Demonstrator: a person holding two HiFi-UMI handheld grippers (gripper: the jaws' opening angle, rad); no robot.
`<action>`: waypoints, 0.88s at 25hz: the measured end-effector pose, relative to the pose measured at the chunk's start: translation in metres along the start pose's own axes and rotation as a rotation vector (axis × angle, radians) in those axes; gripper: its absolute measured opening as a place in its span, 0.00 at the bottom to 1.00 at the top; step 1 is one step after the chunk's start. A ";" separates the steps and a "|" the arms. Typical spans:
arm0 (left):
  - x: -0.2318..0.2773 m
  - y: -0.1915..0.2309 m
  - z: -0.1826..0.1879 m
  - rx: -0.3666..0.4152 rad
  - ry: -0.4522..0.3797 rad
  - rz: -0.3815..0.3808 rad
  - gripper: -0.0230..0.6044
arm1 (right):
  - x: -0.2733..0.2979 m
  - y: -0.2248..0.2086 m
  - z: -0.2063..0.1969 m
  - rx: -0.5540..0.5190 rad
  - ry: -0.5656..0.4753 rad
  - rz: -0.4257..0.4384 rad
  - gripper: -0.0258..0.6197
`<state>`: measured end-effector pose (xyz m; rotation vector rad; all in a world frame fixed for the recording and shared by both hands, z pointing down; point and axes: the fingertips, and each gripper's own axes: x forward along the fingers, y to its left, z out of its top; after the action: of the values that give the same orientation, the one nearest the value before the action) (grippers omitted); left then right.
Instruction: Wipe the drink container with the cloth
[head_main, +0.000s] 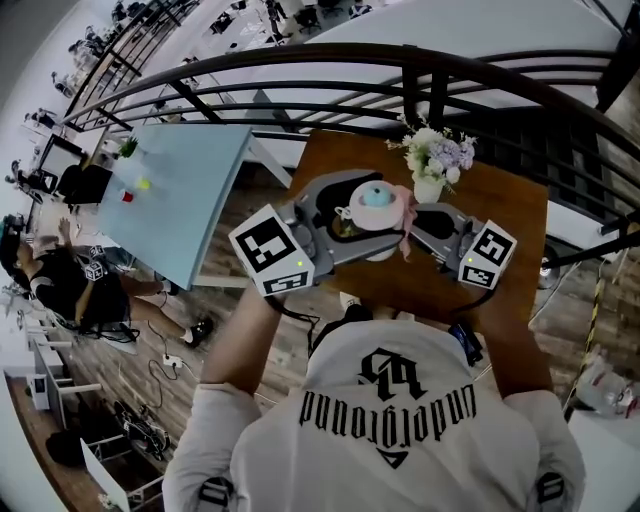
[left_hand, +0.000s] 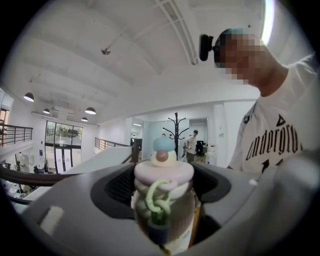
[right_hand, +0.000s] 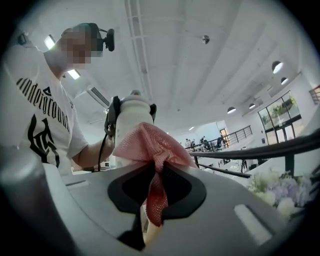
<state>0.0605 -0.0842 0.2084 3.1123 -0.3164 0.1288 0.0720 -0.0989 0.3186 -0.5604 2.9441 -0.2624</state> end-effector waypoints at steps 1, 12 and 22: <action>0.000 -0.001 0.000 0.000 -0.001 0.004 0.65 | -0.003 0.001 -0.012 0.019 0.010 -0.002 0.11; -0.004 0.005 -0.001 -0.005 -0.001 0.016 0.65 | 0.000 0.021 0.068 -0.122 -0.082 0.062 0.11; -0.004 0.013 0.004 -0.030 -0.038 0.062 0.65 | -0.010 0.035 0.057 -0.180 -0.081 0.028 0.11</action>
<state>0.0546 -0.0963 0.2039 3.0796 -0.4112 0.0643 0.0780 -0.0718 0.2576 -0.5371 2.9119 0.0287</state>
